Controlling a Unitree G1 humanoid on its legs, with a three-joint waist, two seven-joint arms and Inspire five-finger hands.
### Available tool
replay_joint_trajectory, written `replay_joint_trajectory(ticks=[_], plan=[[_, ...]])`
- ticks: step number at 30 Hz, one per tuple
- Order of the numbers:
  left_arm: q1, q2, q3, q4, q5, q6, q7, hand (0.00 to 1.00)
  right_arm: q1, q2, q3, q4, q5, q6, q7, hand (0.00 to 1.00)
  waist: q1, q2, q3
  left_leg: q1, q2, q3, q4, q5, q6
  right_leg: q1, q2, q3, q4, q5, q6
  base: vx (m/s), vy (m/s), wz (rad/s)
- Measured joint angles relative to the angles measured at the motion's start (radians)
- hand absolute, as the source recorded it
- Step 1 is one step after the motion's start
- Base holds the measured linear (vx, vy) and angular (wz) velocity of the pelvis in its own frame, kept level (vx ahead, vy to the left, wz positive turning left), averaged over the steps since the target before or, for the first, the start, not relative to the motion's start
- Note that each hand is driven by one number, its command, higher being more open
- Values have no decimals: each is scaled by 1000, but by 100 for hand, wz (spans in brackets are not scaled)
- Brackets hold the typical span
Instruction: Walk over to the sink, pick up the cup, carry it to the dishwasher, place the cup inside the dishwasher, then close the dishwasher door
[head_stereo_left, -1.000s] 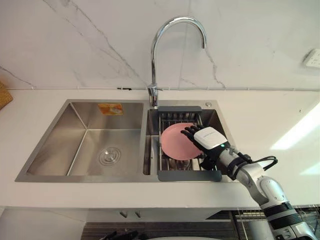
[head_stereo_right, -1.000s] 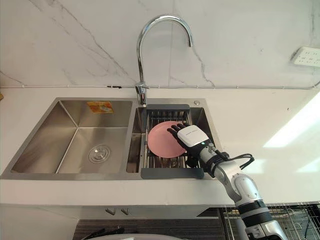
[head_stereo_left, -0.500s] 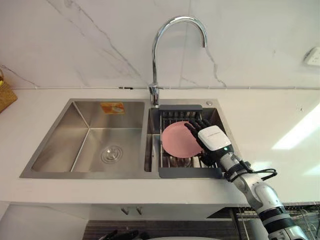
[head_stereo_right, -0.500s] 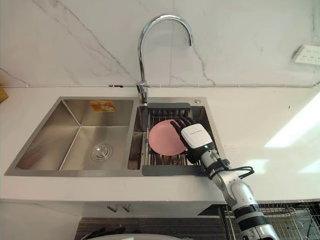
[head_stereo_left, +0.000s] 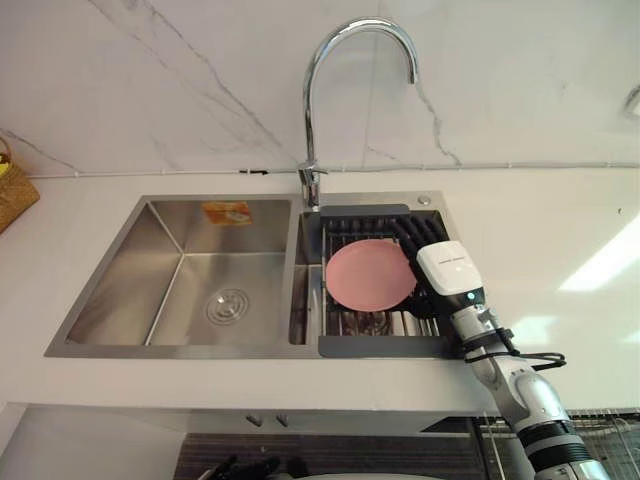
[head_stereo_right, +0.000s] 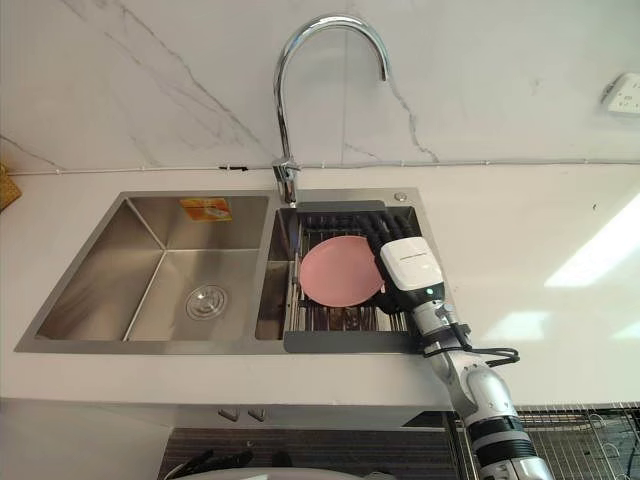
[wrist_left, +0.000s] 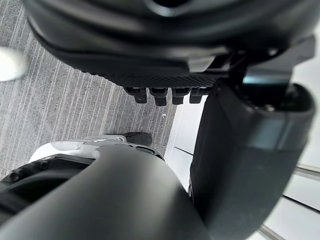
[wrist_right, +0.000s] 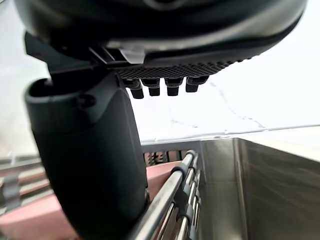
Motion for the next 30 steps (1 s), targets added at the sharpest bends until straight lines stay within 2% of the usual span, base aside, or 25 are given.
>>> replay_joint_trajectory(ticks=[8,11,21,30], plan=[[10,-6,1,-6,0,-18,20,100,0,35,-64,13,242,11,-1,100,0,4,2,0,-1,-6,0,1,0,2,0,-4,0,0,0,0,0,0],[12,-7,1,-7,-1,-20,22,100,0,40,-77,18,247,6,12,100,-1,4,3,0,-1,-6,0,1,0,2,0,-4,0,0,0,0,0,0],[12,-7,1,-7,-1,-23,21,100,-2,22,-45,14,233,-43,162,100,0,2,3,1,0,-7,0,1,0,4,0,-6,0,0,0,0,0,0],[12,-5,1,-5,-1,-30,20,100,-9,-12,22,7,195,-96,193,100,1,-3,6,4,0,-7,0,1,0,8,0,-6,0,0,0,0,0,0]])
